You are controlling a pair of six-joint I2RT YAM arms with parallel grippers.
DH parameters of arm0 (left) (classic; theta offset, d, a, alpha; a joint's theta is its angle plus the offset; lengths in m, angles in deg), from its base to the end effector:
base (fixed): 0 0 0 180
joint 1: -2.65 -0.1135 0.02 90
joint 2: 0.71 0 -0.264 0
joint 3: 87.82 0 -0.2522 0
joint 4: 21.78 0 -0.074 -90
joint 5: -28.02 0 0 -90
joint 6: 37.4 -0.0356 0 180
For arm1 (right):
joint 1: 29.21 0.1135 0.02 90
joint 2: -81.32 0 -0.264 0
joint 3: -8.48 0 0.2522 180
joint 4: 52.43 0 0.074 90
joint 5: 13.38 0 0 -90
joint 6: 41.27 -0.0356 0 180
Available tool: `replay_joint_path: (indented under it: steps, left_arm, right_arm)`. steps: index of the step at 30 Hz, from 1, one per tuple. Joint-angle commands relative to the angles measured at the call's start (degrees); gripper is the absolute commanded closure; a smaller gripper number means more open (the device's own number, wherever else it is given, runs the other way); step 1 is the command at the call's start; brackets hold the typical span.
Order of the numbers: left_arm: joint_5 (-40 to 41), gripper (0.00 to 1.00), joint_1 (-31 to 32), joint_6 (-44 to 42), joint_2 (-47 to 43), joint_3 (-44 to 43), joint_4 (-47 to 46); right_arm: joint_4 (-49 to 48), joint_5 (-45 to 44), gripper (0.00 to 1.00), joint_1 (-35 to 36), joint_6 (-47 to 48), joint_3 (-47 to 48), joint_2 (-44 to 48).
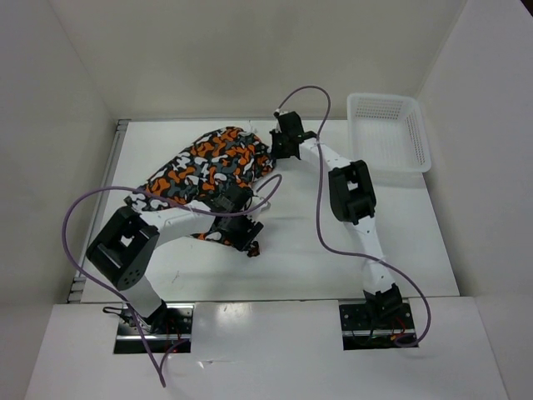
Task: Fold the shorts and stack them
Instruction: Move the shorts to the center of the board
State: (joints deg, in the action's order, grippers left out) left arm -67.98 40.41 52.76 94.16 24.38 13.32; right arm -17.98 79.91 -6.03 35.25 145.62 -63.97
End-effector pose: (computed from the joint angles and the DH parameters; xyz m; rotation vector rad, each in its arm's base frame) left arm 0.2492 -0.1977 0.1650 0.9014 2.5392 -0.3504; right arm 0.5207 0.2252 0.1539 -0.2277 2.3339 0.3876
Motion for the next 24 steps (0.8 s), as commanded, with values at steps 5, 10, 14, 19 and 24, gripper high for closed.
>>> replay_joint_path:
  steps: [5, 10, 14, 19, 24]
  left_arm:
    - [-1.39, 0.91, 0.3, -0.16, -0.65, 2.71, -5.87]
    - [1.08, 1.0, -8.18, -0.16, -12.58, 3.77, 2.35]
    - [-2.34, 0.59, -19.09, -0.16, -23.64, 4.99, 10.81]
    - [-2.87, 0.19, -19.83, -0.16, -32.46, 10.09, 13.81]
    - [2.3, 0.13, -18.07, -0.16, -28.35, 12.12, 11.97]
  right_arm:
    - [2.08, 4.0, 1.0, -2.17, 15.01, -22.53, 25.53]
    - [2.6, -0.65, 1.0, -2.17, 23.04, -45.56, 43.4]
    - [5.5, 2.33, 1.0, -2.17, 25.78, -55.24, 55.27]
    - [6.03, 4.36, 1.0, -2.17, 26.92, -60.0, 58.45]
    - [6.03, 3.74, 1.0, -2.17, 31.04, -61.06, 61.35]
